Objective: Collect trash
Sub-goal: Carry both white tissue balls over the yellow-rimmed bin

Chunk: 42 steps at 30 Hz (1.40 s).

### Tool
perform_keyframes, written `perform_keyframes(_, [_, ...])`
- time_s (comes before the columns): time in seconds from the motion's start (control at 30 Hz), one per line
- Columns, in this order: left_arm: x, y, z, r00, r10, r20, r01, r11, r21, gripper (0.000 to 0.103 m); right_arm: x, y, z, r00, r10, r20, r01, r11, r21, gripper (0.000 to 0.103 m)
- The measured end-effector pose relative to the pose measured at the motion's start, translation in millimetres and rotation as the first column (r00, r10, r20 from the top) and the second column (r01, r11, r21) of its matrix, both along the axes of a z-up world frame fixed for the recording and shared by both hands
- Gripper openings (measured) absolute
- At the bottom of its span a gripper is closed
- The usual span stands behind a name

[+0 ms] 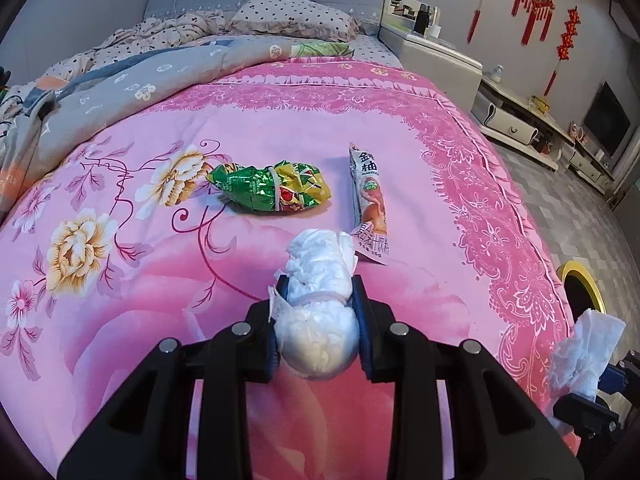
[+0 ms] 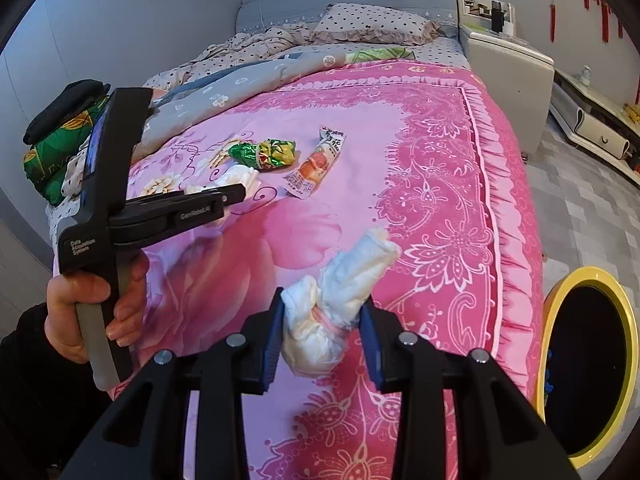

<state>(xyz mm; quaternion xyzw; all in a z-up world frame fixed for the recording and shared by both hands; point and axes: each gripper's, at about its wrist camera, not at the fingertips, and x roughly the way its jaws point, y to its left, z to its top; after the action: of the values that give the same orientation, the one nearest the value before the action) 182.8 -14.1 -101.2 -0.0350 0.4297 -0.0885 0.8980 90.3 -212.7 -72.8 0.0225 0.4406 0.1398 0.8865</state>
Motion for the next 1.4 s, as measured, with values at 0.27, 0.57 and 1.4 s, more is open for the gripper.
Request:
perform_keyframes(0.27, [-29,-24,29,0.999,-0.010,0.039,0.009,1.000,0.022,0.028,-11,-48,9,0.996,-0.087,0.010,0.086,0.996,0.032,0.033])
perform_keyframes(0.57, [-62,-77,72,0.992,-0.075,0.100,0.074,0.997,0.011,0.028,-28,-106,27,0.983,-0.177,0.049,0.174,0.983,0.057,0.033])
perform_keyframes(1.4, [-103,-235,112,0.929,-0.297,0.220,0.301,0.954,0.016,0.028,-53,-250,58,0.901,-0.419,0.110,0.414,0.908,0.064,0.033])
